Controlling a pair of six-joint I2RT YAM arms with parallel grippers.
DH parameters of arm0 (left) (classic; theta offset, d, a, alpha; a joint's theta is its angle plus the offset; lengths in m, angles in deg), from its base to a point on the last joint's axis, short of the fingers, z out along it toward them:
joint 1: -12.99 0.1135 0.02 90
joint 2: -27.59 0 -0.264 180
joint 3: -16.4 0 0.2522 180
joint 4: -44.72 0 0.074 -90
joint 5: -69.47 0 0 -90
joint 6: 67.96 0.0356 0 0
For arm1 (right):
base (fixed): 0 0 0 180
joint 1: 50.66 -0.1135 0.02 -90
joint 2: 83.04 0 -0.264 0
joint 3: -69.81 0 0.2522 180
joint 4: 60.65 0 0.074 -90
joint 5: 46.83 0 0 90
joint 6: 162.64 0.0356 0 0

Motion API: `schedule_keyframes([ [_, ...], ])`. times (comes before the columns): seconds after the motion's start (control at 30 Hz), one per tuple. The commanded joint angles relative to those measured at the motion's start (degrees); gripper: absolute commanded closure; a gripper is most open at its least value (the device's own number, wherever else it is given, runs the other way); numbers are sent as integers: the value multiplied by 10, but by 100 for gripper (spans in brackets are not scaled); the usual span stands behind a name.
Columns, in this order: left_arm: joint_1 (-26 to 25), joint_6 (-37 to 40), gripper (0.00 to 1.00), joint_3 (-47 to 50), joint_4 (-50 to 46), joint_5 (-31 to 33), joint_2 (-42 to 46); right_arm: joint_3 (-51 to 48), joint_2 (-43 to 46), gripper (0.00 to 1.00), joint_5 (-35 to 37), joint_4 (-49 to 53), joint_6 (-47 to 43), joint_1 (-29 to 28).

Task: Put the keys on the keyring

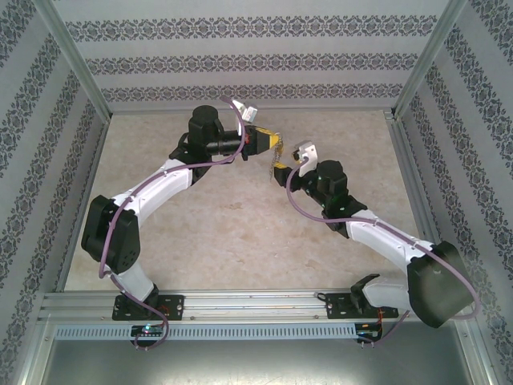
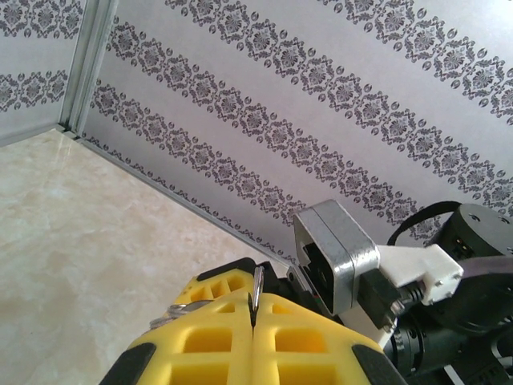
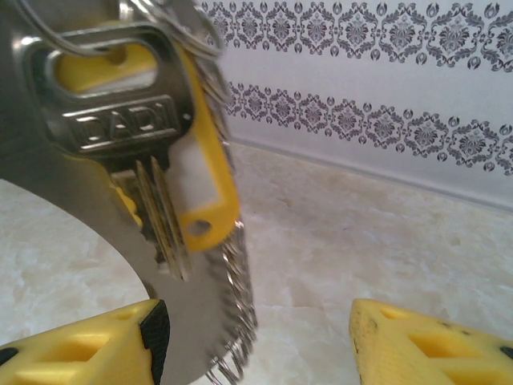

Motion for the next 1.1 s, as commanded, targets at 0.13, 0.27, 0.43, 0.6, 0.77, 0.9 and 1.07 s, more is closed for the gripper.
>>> schedule_keyframes([
  [0.13,-6,-5,100,-22,-4,5,21,16,-10,39,75,-76,-38,-29],
  [0.27,-6,-4,100,-21,-5,7,21,14,-7,40,106,-96,-54,-41],
  [0.43,-6,-3,100,-21,-5,7,22,10,-2,41,137,-111,-71,-52],
  [0.6,-7,-2,100,-20,-5,8,23,7,5,44,165,-116,-83,-53],
  [0.77,-7,-3,100,-20,-5,7,22,2,14,47,172,-121,-89,-53],
  [0.9,-7,0,100,-20,-8,8,24,-9,24,50,181,-126,-93,-54],
  [1.07,-6,1,100,-20,-9,9,25,-21,41,54,184,-128,-97,-54],
])
